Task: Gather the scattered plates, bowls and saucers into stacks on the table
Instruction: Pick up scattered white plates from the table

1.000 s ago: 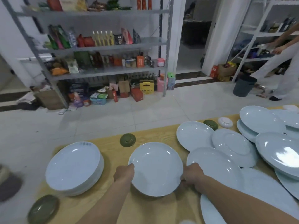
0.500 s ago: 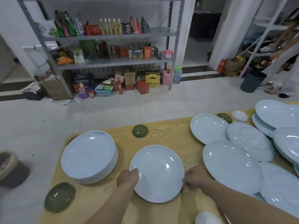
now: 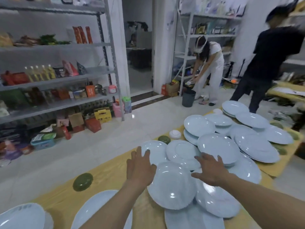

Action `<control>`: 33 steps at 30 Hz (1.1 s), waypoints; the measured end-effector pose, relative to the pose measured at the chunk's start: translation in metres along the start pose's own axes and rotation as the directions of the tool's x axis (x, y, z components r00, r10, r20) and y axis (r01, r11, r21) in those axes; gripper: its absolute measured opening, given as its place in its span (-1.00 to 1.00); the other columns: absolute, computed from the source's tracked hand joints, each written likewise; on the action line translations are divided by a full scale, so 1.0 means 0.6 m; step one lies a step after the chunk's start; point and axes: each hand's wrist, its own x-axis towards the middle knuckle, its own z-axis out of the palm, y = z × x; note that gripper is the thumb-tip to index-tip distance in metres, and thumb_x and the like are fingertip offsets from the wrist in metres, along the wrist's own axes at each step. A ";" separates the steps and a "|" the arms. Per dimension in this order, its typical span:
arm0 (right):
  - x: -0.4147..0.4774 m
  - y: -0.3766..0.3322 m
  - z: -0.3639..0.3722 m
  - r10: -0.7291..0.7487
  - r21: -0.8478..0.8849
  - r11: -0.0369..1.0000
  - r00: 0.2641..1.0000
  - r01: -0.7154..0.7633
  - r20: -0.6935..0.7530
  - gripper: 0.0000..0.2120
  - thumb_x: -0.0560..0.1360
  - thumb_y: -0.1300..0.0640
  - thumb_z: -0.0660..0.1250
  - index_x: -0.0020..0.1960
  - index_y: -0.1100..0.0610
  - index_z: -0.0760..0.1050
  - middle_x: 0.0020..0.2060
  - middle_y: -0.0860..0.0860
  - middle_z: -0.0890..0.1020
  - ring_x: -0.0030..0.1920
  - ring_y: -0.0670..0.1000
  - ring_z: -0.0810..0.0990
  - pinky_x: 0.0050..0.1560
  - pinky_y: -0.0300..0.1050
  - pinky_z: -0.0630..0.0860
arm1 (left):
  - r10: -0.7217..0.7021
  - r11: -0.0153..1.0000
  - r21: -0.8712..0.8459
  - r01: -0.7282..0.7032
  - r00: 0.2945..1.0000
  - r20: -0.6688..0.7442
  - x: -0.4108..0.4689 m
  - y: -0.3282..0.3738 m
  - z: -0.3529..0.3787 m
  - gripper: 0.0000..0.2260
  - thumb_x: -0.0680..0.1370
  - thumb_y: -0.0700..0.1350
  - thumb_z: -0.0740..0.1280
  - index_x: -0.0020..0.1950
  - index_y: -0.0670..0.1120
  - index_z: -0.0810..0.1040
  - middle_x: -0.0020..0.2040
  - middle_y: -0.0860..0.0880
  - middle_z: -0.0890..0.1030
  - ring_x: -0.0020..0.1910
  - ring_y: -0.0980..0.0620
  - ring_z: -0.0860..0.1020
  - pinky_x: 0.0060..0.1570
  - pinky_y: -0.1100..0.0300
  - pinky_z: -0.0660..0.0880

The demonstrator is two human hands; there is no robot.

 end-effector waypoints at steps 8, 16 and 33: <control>0.044 0.299 -0.035 0.209 -0.001 0.978 0.978 -0.209 0.002 -0.19 0.50 -0.40 0.13 0.59 -0.08 -0.05 0.59 0.08 -0.06 0.57 0.12 -0.02 0.51 0.30 -0.10 | 0.252 0.959 0.119 -0.256 0.966 0.050 0.119 0.282 0.063 -0.43 0.61 0.09 0.15 0.58 0.03 0.05 0.60 -0.09 -0.09 0.55 -0.13 -0.02 0.45 -0.08 0.14; 0.173 0.474 -0.019 0.211 0.209 0.950 0.971 -0.230 0.111 -0.20 0.51 -0.34 0.21 0.59 -0.05 -0.04 0.57 0.05 0.09 0.55 0.14 0.12 0.49 0.16 0.11 | 0.154 0.984 0.061 -0.168 0.970 0.187 0.257 0.455 0.185 -0.43 0.60 0.08 0.15 0.58 0.06 0.04 0.61 -0.09 -0.05 0.56 -0.12 0.01 0.48 -0.08 0.10; 0.348 0.525 0.081 0.387 0.690 0.519 0.858 -0.505 0.337 -0.92 0.37 0.36 0.41 -0.15 0.26 0.55 -0.15 0.19 0.60 -0.17 0.13 0.59 -0.08 -0.08 0.56 | -0.500 0.415 -0.545 0.729 0.683 0.533 0.384 0.449 0.338 -0.79 0.31 -0.22 0.48 -0.12 -0.09 0.54 0.01 -0.15 0.61 0.07 -0.22 0.60 0.12 -0.03 0.56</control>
